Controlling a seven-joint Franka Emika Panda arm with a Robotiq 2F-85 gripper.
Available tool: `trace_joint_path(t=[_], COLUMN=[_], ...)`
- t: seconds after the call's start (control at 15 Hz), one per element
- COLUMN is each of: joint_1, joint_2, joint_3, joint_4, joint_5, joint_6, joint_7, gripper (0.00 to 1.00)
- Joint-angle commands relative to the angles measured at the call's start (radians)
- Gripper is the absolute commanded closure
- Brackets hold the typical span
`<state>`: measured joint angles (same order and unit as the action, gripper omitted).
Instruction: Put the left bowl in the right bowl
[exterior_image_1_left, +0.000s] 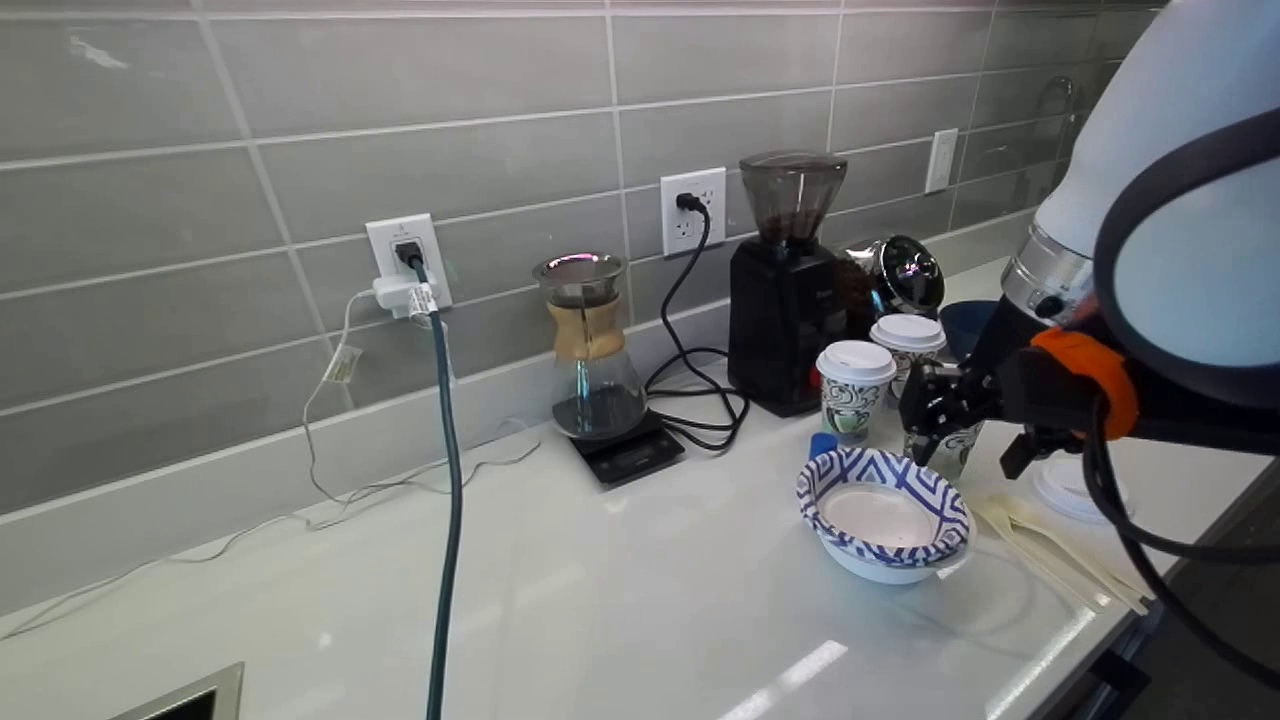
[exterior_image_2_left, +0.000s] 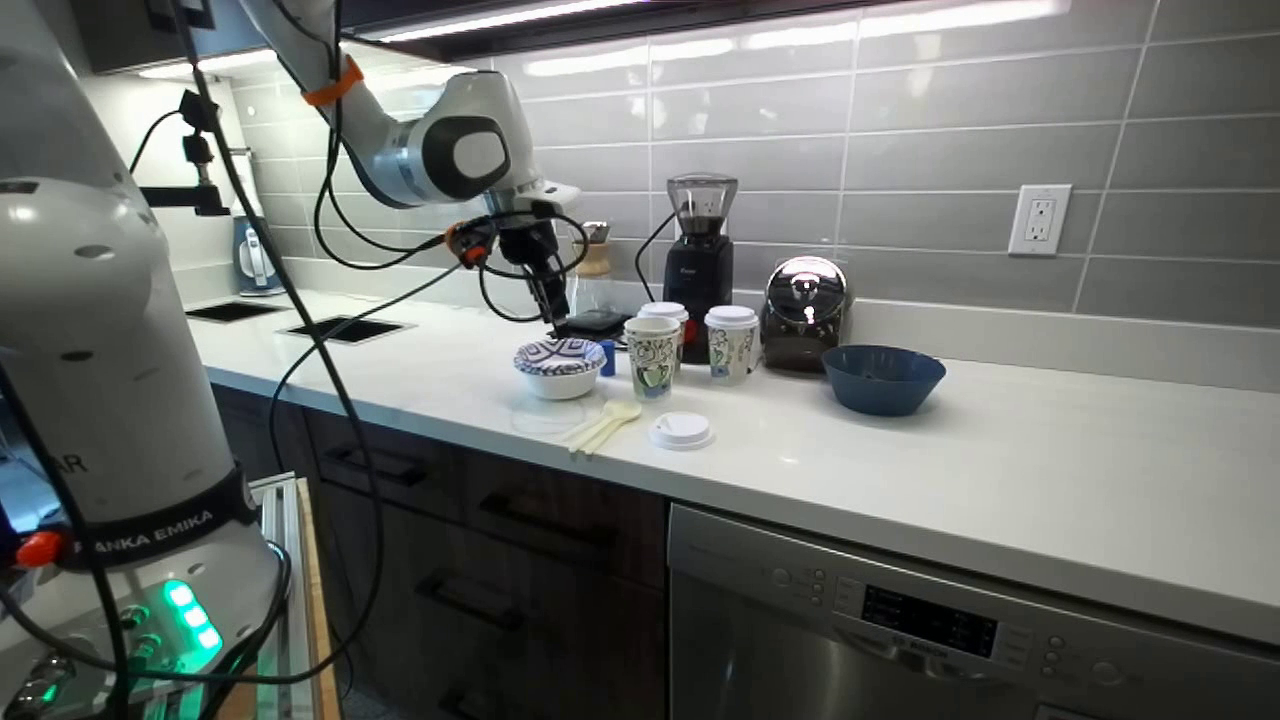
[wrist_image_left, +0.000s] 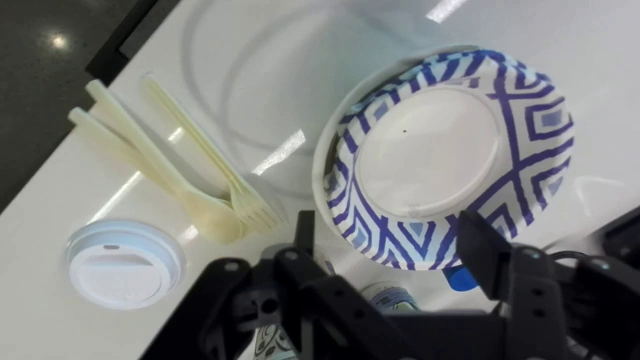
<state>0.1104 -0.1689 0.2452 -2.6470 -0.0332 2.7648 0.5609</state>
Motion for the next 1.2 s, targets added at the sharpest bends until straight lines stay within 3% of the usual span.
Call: trace_joint_path(t=[0.0,0.07,0.13,0.27,0.67,0.87,1.13], joint_1=[-0.05,-0.055,-0.035,-0.041,-0.047,-0.045,0.045], joint_2=[-0.177,-0.204,-0.109,-0.169,-0.192,-0.156,-0.155], joint_3=[0.067,0.082,0.049,0.069,0.075,0.042,-0.098], joint_4=[-0.028,-0.021,0.0,-0.001,-0.015,0.013,0.074], joint_5=[-0.211,-0.25,-0.168,-0.203,-0.211,-0.193,0.056], joint_6=[-0.184,-0.237,-0.157,-0.222,-0.233,-0.249,-0.293], joint_7=[0.081,0.084,0.047,0.054,0.054,-0.029,-0.343], gripper=[0.0,0.0,0.04,0.0,0.0,0.0,0.0])
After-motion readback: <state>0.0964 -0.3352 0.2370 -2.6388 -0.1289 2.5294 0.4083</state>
